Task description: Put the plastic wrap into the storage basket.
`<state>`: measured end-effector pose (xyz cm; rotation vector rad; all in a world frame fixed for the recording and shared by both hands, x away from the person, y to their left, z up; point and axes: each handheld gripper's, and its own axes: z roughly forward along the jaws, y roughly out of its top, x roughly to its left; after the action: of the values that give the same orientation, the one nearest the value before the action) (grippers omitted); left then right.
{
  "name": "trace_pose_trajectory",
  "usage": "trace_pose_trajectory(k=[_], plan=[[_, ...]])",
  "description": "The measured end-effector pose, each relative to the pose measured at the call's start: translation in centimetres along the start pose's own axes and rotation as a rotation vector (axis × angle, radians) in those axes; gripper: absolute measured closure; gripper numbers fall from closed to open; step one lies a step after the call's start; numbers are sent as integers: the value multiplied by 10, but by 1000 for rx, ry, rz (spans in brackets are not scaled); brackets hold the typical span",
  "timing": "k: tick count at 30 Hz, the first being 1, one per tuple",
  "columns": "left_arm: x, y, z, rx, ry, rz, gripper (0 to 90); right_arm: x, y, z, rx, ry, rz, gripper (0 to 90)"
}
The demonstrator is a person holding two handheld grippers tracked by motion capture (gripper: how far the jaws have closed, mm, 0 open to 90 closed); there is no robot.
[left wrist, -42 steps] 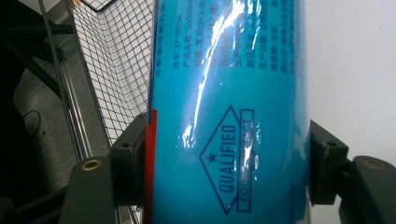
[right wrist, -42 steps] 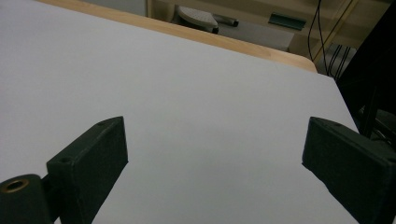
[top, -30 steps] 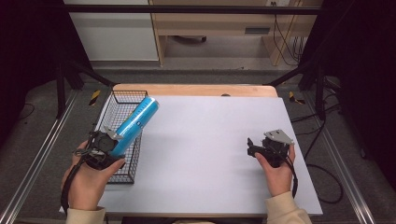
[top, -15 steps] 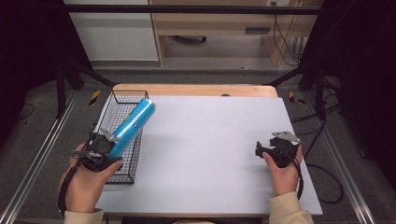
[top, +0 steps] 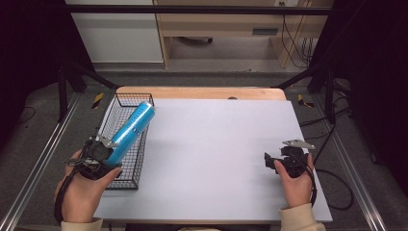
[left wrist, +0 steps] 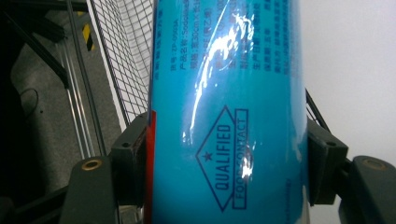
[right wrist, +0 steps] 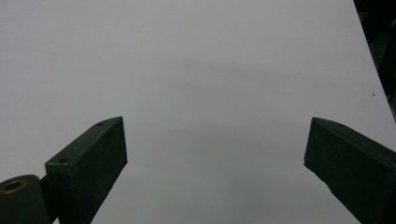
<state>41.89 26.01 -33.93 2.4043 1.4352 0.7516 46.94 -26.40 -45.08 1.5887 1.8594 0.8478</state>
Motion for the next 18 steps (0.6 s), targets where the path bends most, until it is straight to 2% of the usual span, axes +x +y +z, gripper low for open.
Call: trace_pose_trajectory(k=[1,7,12,18], plan=[[0,-1,0,1,6,5,319,1,-1,-1,0,-1,-3,64],[3,-2,0,5,3,-33,319,7,-1,-1,-7,17,-26,64],[6,2,9,44,25,-56,319,9,-1,0,-6,27,-32,66],[9,7,17,81,30,-83,319,8,0,0,-17,41,-37,68]])
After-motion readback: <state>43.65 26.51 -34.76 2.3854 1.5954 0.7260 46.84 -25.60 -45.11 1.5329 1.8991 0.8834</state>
